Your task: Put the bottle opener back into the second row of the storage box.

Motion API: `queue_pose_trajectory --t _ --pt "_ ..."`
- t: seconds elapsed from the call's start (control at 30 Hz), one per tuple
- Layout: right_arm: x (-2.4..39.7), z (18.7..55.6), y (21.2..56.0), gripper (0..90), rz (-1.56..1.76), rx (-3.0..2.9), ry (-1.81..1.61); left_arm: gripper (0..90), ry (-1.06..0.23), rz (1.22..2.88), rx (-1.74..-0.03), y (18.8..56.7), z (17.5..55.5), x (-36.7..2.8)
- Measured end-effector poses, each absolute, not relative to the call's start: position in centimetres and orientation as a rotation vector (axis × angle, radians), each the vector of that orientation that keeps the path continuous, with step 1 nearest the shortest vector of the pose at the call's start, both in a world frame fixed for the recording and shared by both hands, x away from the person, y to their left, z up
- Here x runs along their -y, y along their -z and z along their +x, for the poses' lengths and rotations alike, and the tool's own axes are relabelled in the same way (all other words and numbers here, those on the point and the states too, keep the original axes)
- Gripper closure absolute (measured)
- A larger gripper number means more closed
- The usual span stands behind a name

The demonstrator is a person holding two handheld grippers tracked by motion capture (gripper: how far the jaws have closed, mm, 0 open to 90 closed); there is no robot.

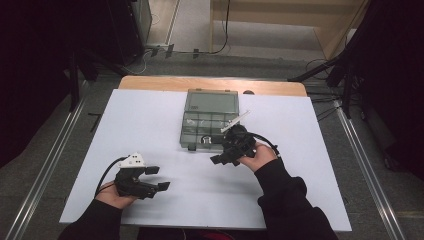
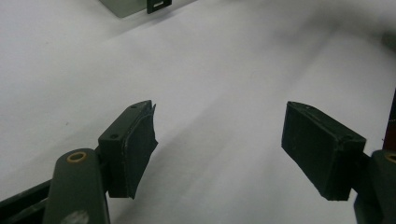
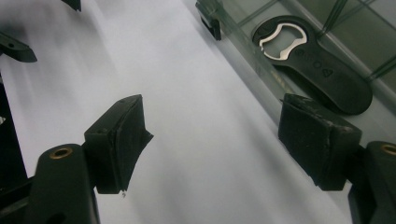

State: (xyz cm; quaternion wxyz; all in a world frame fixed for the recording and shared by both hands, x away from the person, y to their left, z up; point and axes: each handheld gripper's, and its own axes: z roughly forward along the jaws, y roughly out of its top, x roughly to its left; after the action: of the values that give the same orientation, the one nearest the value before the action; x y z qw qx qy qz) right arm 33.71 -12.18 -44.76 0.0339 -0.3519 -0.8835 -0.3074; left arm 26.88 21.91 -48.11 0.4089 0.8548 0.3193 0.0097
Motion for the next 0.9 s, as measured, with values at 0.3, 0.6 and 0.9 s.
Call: queue_pose_trajectory --t 0.3,0.6,0.9 --pt "13.1 32.4 45.4 25.1 -1.109 2.704 0.944 25.7 -0.022 2.161 -0.800 48.1 26.8 -21.9" --pt "14.7 30.8 45.8 25.0 -1.100 2.696 0.989 25.7 -0.025 2.163 -0.797 48.0 26.7 -21.9" --pt "16.1 29.6 46.4 24.5 -1.124 2.686 0.986 25.7 -0.022 2.156 -0.798 48.0 26.7 -21.9"
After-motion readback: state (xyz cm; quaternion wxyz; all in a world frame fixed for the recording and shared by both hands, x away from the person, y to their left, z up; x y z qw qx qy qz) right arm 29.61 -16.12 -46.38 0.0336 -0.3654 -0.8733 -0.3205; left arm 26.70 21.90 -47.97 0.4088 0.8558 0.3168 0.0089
